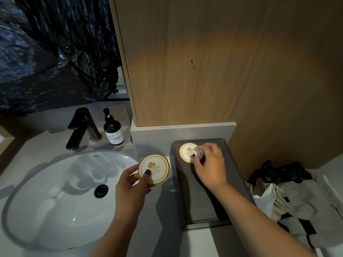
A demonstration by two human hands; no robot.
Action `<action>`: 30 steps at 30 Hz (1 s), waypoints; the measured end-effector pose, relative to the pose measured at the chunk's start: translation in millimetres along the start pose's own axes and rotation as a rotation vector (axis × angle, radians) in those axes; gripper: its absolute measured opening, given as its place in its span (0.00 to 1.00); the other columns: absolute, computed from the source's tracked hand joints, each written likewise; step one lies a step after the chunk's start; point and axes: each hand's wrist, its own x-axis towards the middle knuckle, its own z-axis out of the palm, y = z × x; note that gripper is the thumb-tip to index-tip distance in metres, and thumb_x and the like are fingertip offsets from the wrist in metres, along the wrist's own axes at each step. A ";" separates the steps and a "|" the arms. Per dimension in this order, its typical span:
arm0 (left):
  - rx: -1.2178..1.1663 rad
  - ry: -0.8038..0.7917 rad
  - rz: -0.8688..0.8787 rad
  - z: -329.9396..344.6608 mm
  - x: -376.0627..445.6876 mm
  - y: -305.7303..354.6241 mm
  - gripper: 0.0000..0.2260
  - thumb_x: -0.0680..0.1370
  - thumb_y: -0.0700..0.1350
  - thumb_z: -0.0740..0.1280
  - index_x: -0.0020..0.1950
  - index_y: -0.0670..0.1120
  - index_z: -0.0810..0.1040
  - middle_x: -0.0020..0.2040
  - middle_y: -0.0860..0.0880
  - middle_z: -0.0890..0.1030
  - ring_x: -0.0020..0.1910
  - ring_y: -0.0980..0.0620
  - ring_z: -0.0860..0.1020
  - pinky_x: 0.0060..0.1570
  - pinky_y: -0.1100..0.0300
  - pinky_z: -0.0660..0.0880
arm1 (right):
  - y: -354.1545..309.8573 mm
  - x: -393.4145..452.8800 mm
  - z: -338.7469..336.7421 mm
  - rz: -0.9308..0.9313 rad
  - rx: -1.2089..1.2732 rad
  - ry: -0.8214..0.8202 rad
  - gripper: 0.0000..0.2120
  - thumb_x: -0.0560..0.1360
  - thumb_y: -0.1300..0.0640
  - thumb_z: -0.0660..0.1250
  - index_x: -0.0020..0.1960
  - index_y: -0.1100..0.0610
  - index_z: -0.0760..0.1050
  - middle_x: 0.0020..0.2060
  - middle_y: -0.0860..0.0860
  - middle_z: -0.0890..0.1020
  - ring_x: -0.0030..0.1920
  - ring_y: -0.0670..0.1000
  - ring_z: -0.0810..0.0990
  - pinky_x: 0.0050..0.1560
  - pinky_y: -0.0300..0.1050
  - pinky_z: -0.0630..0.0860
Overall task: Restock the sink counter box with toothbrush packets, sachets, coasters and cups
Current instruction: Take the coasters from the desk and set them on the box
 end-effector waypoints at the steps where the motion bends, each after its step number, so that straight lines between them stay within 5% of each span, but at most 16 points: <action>1: -0.002 -0.001 0.001 -0.2 0.8 0.5 0.11 0.77 0.42 0.69 0.56 0.52 0.73 0.45 0.51 0.82 0.44 0.54 0.82 0.35 0.64 0.75 | 2.2 -5.1 2.2 -0.065 -0.078 -0.090 0.15 0.75 0.55 0.66 0.61 0.55 0.76 0.62 0.52 0.74 0.64 0.53 0.70 0.63 0.50 0.67; 4: 0.009 -0.010 0.006 2.8 3.9 1.6 0.10 0.77 0.42 0.69 0.56 0.52 0.74 0.46 0.51 0.83 0.43 0.54 0.82 0.35 0.64 0.75 | 7.3 -15.8 8.1 -0.160 -0.213 -0.248 0.22 0.79 0.49 0.54 0.69 0.54 0.70 0.70 0.52 0.70 0.73 0.54 0.64 0.72 0.52 0.59; 11: 0.026 -0.035 0.005 8.9 7.0 4.1 0.12 0.77 0.43 0.69 0.58 0.52 0.73 0.51 0.47 0.82 0.46 0.51 0.82 0.36 0.64 0.76 | 3.4 -16.9 8.4 -0.190 -0.287 -0.272 0.32 0.75 0.43 0.42 0.71 0.54 0.69 0.71 0.53 0.69 0.73 0.55 0.63 0.72 0.52 0.58; 26: 0.031 -0.064 0.009 15.9 6.4 9.1 0.10 0.77 0.42 0.69 0.51 0.57 0.73 0.48 0.49 0.82 0.44 0.51 0.82 0.35 0.65 0.76 | 6.8 -17.6 9.4 -0.167 -0.256 -0.267 0.27 0.78 0.45 0.46 0.71 0.53 0.68 0.73 0.52 0.66 0.75 0.53 0.59 0.74 0.53 0.58; 30: 0.034 -0.063 0.005 15.5 6.3 9.1 0.10 0.77 0.42 0.68 0.54 0.55 0.73 0.48 0.49 0.82 0.45 0.51 0.82 0.35 0.64 0.76 | 4.2 -20.8 7.2 -0.202 -0.180 -0.052 0.22 0.78 0.54 0.58 0.71 0.54 0.67 0.76 0.55 0.59 0.75 0.55 0.55 0.73 0.52 0.56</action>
